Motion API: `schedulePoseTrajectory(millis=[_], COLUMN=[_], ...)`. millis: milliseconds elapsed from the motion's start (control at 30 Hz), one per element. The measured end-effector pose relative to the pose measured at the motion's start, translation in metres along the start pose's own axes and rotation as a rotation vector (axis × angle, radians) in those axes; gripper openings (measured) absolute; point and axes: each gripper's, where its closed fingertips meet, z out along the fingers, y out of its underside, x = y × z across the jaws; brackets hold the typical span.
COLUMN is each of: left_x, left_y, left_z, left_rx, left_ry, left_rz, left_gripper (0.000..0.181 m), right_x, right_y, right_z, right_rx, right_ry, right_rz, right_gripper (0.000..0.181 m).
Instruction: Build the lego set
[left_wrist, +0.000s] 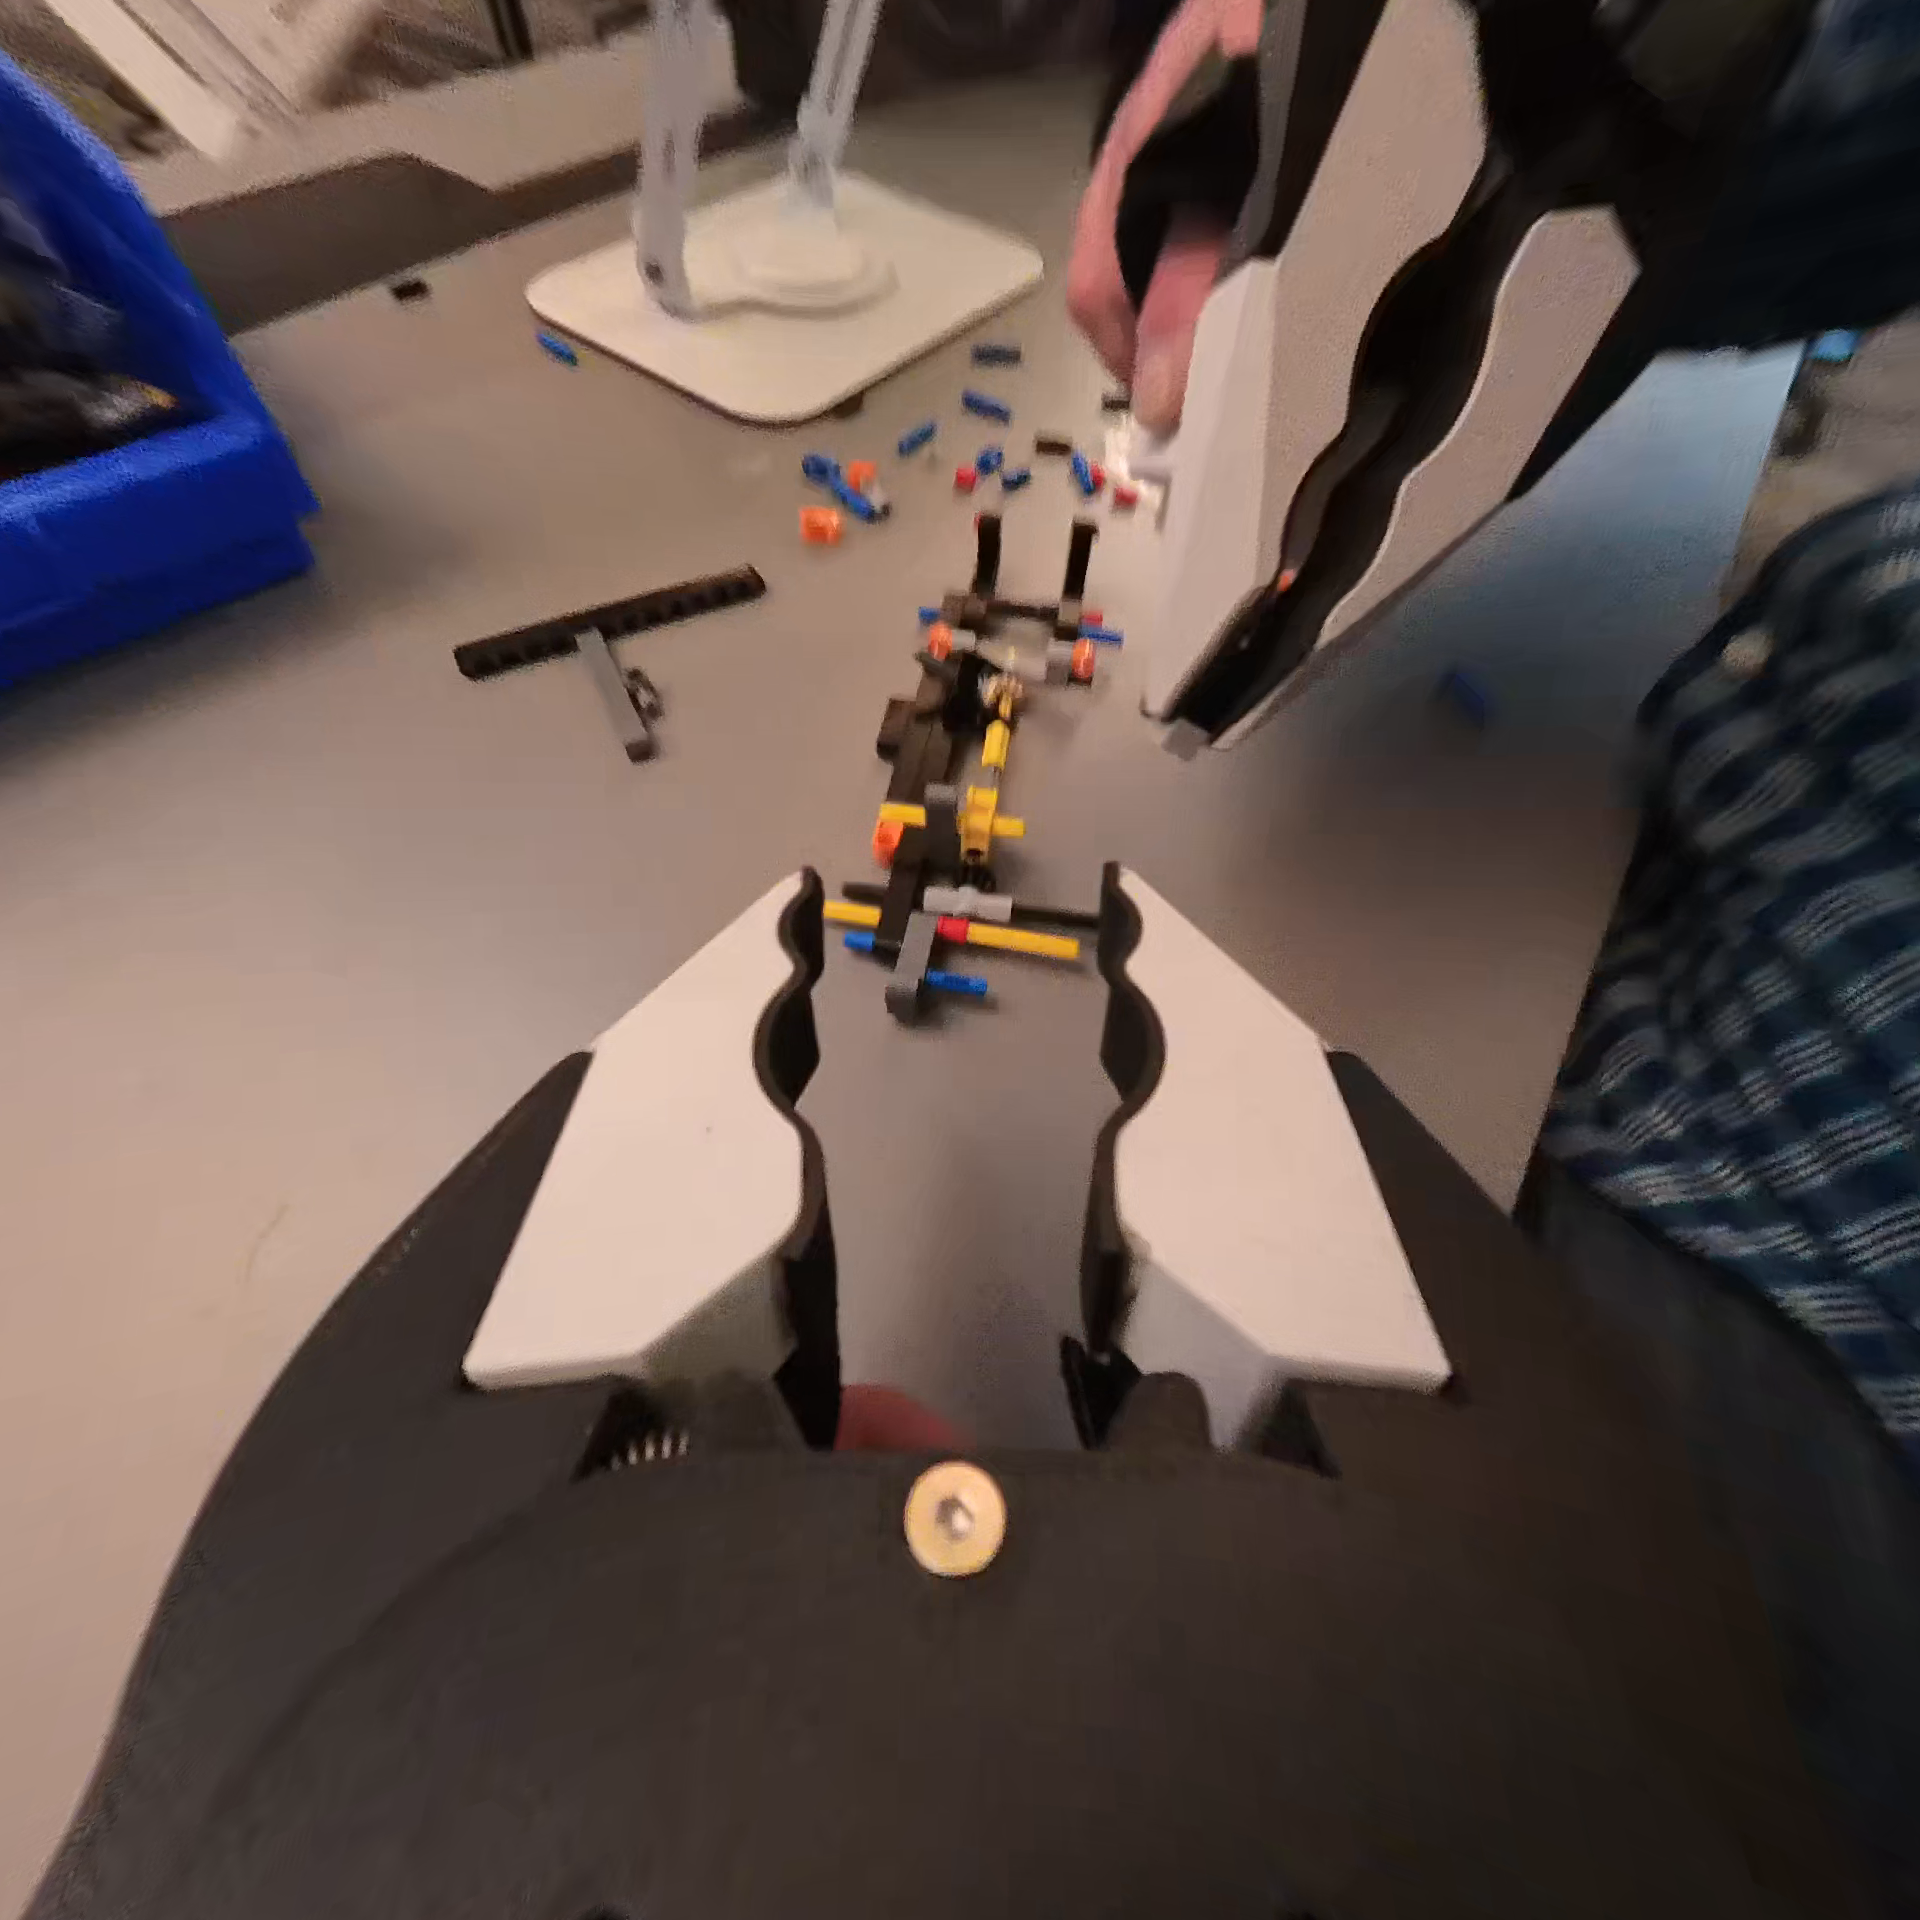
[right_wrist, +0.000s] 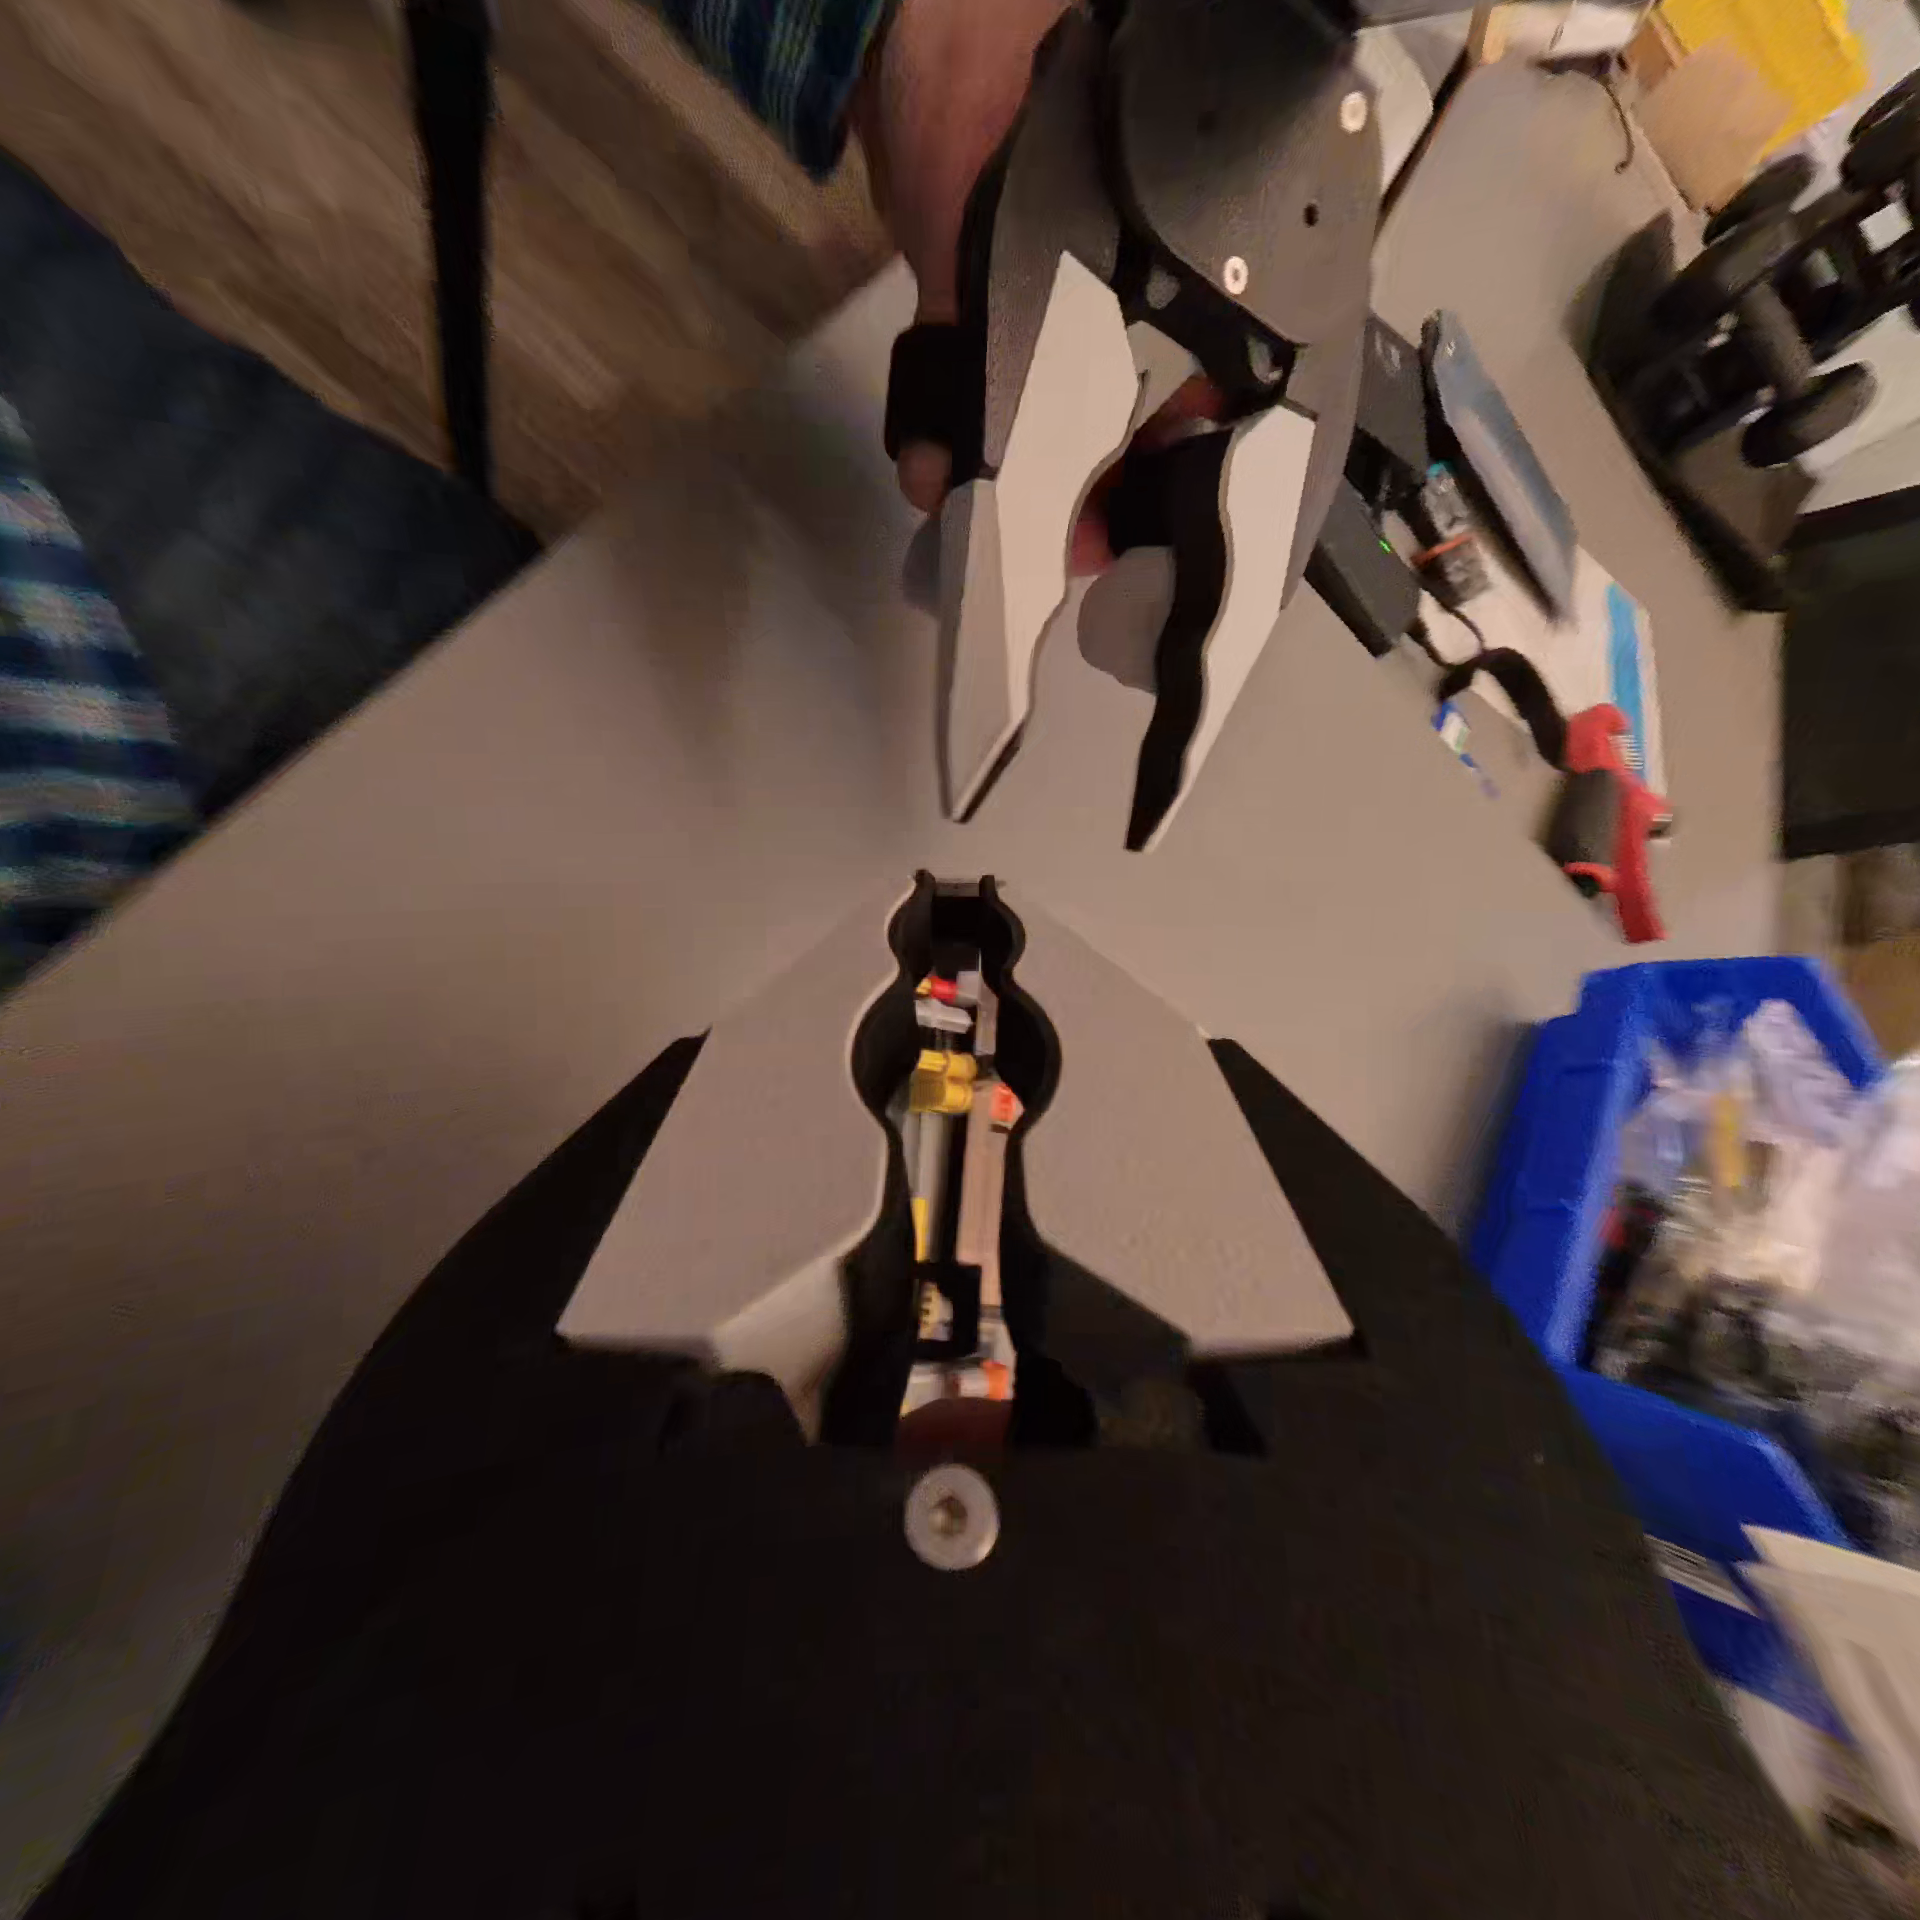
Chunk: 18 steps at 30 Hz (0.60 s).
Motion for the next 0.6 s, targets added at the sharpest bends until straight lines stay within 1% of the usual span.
schedulePoseTrajectory(millis=[67,133,200,233,300,433,600], left_x=[0.002,0.008,0.009,0.008,0.005,0.003,0.005], left_y=[0.017,0.034,0.048,0.052,0.053,0.052,0.056], left_z=[0.009,0.017,0.023,0.024,0.025,0.025,0.029], left_rx=[-0.082,-0.165,-0.225,-0.238,-0.227,-0.214,-0.243], left_ry=[-0.006,0.018,0.023,0.02,0.012,-0.001,0.019], left_rz=[0.092,0.164,0.216,0.231,0.241,0.266,0.294], left_gripper=[0.055,0.066,0.073,0.073,0.072,0.062,0.061], right_x=[-0.004,-0.006,-0.01,-0.01,-0.014,-0.023,-0.024], right_y=[0.001,0.003,0.006,0.008,0.013,0.017,0.027], right_z=[0.01,0.018,0.027,0.031,0.038,0.051,0.06], right_rx=[-0.061,-0.107,-0.144,-0.159,-0.188,-0.218,-0.243], right_ry=[0.057,0.102,0.113,0.122,0.125,0.11,0.064], right_rz=[-0.088,-0.157,-0.204,-0.224,-0.257,-0.284,-0.211], right_gripper=[0.005,0.005,0.005,0.005,0.005,0.005,0.005])
